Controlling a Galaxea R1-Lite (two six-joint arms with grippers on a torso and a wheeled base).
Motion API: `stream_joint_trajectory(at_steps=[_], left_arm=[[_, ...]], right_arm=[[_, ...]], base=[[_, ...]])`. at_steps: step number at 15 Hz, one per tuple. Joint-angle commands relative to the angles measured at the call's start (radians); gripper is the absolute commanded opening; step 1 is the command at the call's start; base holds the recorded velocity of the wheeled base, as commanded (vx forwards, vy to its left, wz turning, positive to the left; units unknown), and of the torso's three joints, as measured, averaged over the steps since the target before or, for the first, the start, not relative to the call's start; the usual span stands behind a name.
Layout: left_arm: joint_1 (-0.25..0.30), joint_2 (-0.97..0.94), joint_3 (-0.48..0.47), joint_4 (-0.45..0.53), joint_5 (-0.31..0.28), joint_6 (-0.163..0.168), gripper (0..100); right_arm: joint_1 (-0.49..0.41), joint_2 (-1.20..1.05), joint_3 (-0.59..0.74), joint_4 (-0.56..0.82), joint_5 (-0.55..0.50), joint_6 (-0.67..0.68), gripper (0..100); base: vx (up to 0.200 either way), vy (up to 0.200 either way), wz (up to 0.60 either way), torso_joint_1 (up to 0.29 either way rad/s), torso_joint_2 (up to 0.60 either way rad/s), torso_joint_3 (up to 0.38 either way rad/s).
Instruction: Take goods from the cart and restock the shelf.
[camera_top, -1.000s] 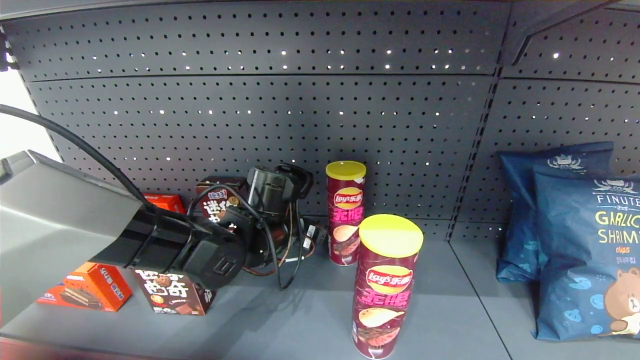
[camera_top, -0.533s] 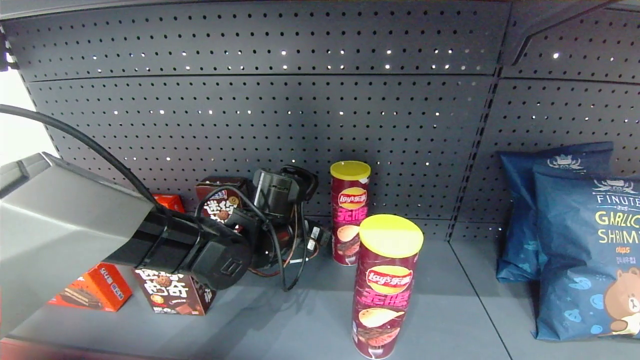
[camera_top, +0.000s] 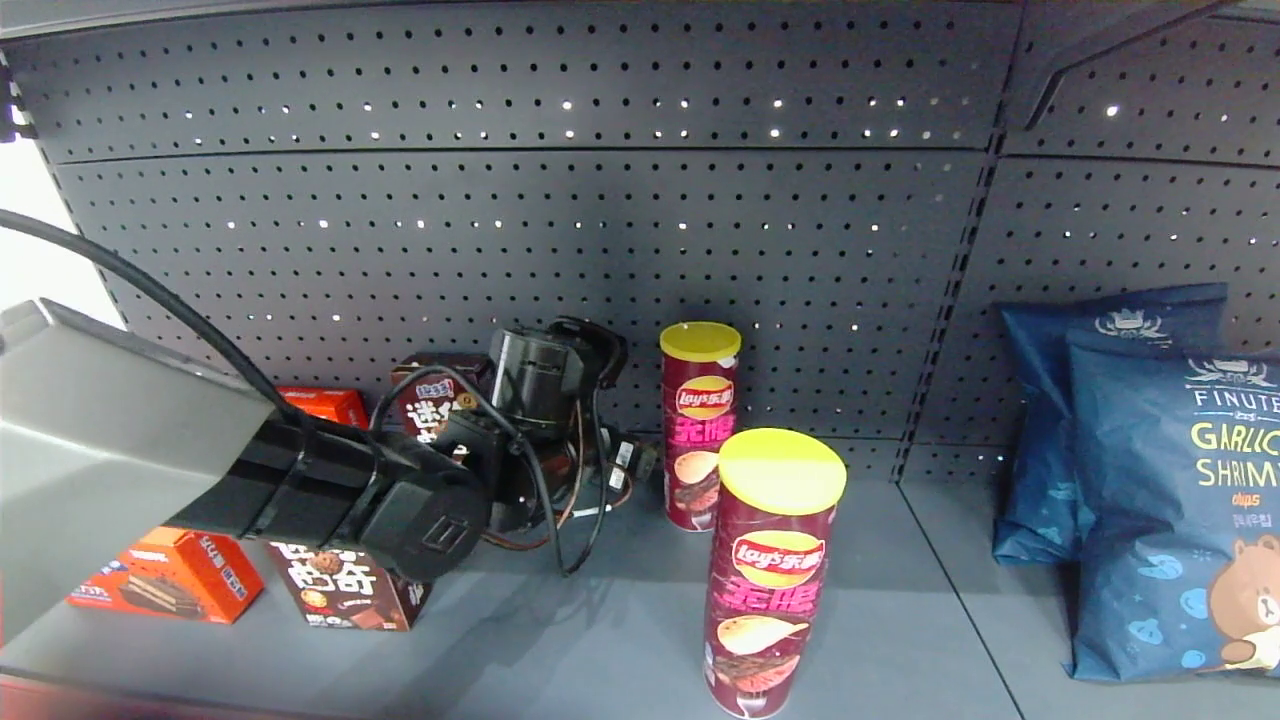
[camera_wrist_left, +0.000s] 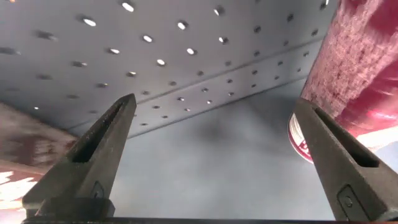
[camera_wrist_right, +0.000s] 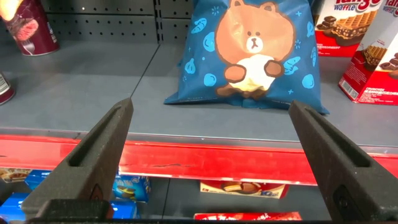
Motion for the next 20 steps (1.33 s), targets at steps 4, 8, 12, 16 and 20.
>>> stream_joint_trajectory(at_steps=[4,8,12,16,20], left_arm=[[0.033,-0.242,0.131,0.009,-0.004,0.003,100],[0.115,-0.460,0.297,0.054,-0.055,0.040,100],[0.119,-0.563,0.303,-0.006,-0.102,0.032,100],[0.125,-0.655,0.423,-0.073,-0.101,0.029,100],[0.125,-0.758,0.509,-0.075,-0.133,0.026,100]], right_arm=[[0.000,0.001,0.000,0.000,0.000,0.000,100],[-0.001,0.001,0.000,0.000,0.000,0.000,100],[-0.001,0.000,0.000,0.000,0.000,0.000,100],[0.000,0.001,0.000,0.000,0.000,0.000,100],[0.000,0.001,0.000,0.000,0.005,-0.002,100]], base=[[0.000,0.000,0.00,0.000,0.00,0.000],[0.000,0.000,0.00,0.000,0.00,0.000],[0.000,0.000,0.00,0.000,0.00,0.000],[0.000,0.000,0.00,0.000,0.00,0.000],[0.000,0.000,0.00,0.000,0.00,0.000]])
